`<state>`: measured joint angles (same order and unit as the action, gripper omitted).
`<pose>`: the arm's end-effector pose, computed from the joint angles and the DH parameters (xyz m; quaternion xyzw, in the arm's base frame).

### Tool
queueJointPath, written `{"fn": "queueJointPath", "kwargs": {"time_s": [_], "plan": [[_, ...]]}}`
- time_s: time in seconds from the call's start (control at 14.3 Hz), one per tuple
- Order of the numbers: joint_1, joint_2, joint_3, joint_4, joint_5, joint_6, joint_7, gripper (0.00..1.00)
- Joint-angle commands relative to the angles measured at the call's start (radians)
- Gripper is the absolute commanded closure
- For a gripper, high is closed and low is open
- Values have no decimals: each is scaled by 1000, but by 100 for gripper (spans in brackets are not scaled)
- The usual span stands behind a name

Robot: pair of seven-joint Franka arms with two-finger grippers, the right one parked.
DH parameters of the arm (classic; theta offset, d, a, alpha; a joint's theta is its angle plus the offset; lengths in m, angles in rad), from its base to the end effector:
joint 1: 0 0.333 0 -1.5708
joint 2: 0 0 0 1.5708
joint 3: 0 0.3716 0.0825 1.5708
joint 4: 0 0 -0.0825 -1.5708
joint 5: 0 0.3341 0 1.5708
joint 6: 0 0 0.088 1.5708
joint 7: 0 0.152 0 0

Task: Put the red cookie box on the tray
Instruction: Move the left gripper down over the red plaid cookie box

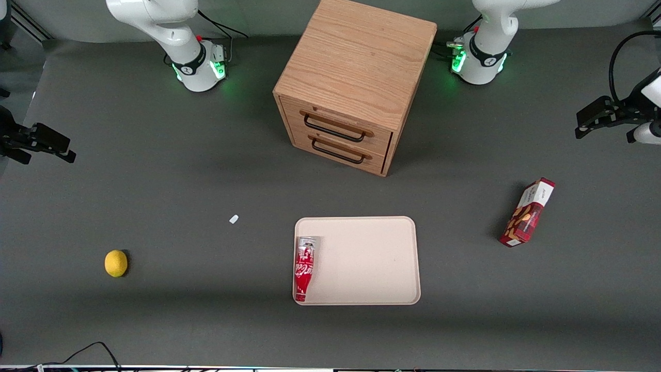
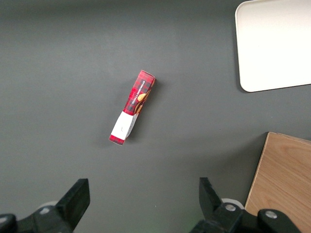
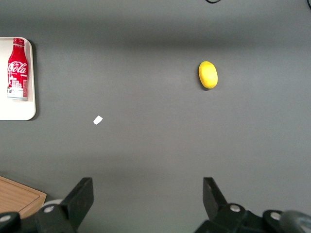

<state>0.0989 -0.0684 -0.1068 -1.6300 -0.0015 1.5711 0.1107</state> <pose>0.4798 -0.0062 0.6436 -0.9982 0.0592 -0.0044 0.0031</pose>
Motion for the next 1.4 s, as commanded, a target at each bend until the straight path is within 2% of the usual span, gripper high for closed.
{"fn": "queueJointPath", "kwargs": {"time_s": [0.0, 0.49, 0.63, 0.77, 1.12, 1.33], "plan": [[4, -13, -2, -4, 0, -13, 0, 0], [4, 44, 1, -65, 15, 76, 16, 0], [2, 58, 1, -128, 40, 130, 137, 0], [8, 79, 6, -200, 58, 223, 242, 0], [24, 128, 15, -431, 78, 548, 328, 0], [24, 197, 52, -473, 80, 687, 414, 0]]}}
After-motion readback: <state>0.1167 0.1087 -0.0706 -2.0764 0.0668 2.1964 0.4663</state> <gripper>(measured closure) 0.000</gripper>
